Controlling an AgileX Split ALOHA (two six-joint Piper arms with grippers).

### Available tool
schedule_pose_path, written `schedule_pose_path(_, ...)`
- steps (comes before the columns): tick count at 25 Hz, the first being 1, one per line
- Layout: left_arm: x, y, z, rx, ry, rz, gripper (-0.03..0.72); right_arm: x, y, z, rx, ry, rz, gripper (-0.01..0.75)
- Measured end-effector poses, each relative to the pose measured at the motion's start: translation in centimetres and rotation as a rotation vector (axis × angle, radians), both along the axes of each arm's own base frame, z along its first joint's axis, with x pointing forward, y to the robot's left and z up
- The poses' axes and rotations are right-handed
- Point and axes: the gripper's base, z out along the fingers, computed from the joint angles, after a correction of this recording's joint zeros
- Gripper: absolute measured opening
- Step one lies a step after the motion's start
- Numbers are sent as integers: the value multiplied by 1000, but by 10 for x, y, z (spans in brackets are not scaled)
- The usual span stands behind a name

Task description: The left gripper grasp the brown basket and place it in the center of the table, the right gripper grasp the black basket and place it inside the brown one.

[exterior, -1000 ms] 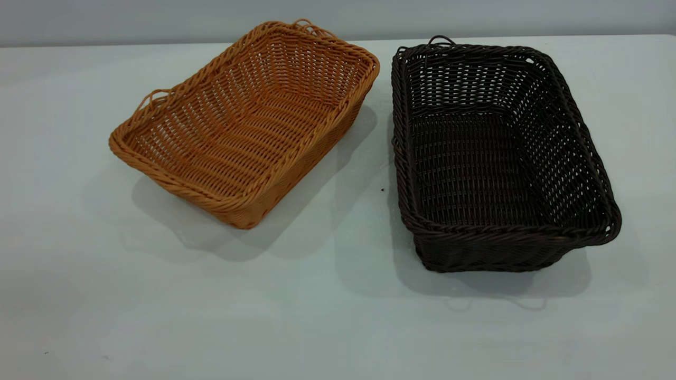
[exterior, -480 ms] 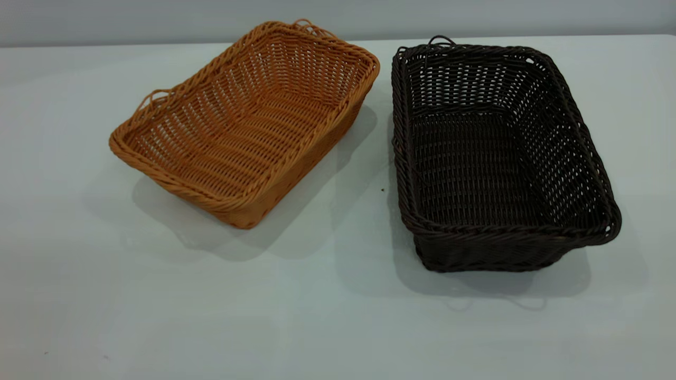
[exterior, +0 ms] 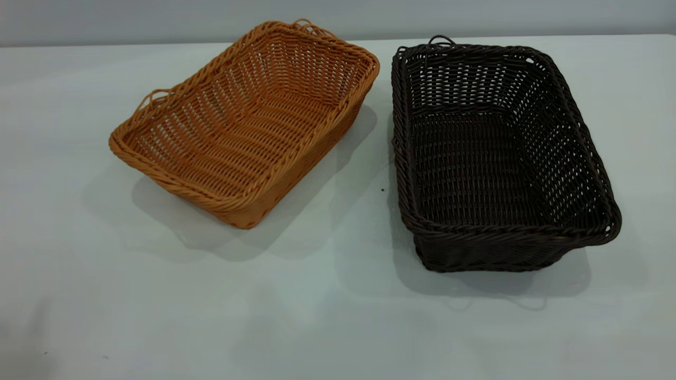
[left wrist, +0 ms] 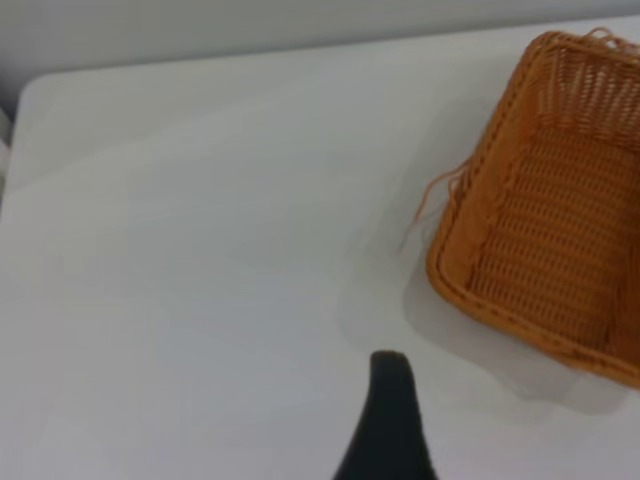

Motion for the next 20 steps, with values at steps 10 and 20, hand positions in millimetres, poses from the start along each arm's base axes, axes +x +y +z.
schedule_pose_path(10, 165, -42, -53, 77, 177, -160, 554, 0, 0, 0, 1, 0, -1, 594)
schedule_pose_path(20, 291, -103, -176, 153, 377, -305, 554, 24, -2, 1, -13, 169, -15, 594)
